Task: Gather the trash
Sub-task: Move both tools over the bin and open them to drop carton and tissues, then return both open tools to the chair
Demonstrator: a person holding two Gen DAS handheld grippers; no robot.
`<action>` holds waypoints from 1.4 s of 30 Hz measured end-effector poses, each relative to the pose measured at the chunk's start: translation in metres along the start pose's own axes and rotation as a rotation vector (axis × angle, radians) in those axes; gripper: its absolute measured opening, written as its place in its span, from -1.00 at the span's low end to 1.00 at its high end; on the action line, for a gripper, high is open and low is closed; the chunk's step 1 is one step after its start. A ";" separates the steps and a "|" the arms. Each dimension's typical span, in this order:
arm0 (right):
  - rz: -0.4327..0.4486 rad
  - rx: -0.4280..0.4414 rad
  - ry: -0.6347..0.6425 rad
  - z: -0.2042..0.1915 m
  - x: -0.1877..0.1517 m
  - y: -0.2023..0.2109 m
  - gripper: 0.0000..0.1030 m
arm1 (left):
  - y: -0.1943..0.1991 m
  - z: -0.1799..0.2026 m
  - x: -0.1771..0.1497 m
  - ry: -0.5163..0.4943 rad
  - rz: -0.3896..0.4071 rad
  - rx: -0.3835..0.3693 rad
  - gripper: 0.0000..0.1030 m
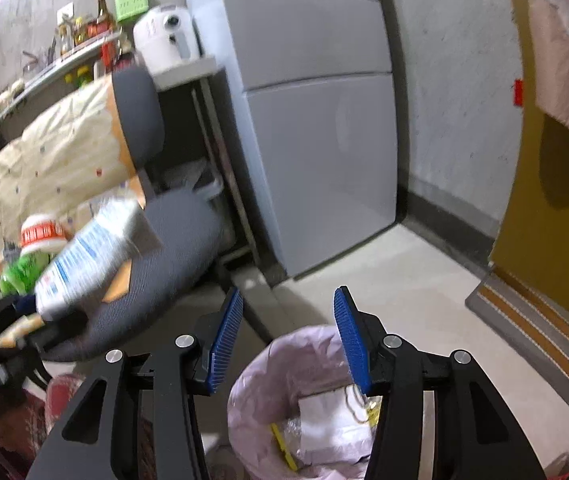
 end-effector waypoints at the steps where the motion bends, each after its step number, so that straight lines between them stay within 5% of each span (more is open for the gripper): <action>1: 0.022 -0.005 -0.012 0.005 0.007 0.006 0.00 | -0.003 0.009 0.002 -0.020 -0.002 -0.020 0.38; 9: 0.135 -0.050 -0.070 0.042 0.041 0.040 0.10 | -0.038 0.048 0.006 -0.074 -0.043 -0.127 0.41; 11: 0.139 -0.051 -0.073 0.047 0.044 0.041 0.11 | -0.049 0.054 0.002 -0.089 -0.071 -0.134 0.62; 13: 0.138 -0.055 -0.080 0.051 0.045 0.041 0.12 | -0.056 0.052 -0.003 -0.094 -0.087 -0.106 0.83; 21: 0.099 -0.019 -0.076 0.040 0.038 0.027 0.13 | -0.040 0.004 -0.007 -0.028 -0.086 -0.005 0.83; 30: 0.074 0.093 -0.001 -0.018 0.038 0.024 0.13 | 0.004 -0.051 -0.012 0.060 -0.054 0.118 0.83; 42: 0.031 0.287 0.186 -0.149 0.033 0.029 0.17 | 0.100 -0.129 -0.031 0.205 0.021 0.336 0.83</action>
Point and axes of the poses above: each gripper's, at about its wrist camera, not at the fingertips, and y roughly against the way its jaws point, z to its right, x to its top, the point moved 9 cm from there along -y, roughly the way its jaws point, and after that the axes turned 11 degrees about -x, right-handed, at the moved point
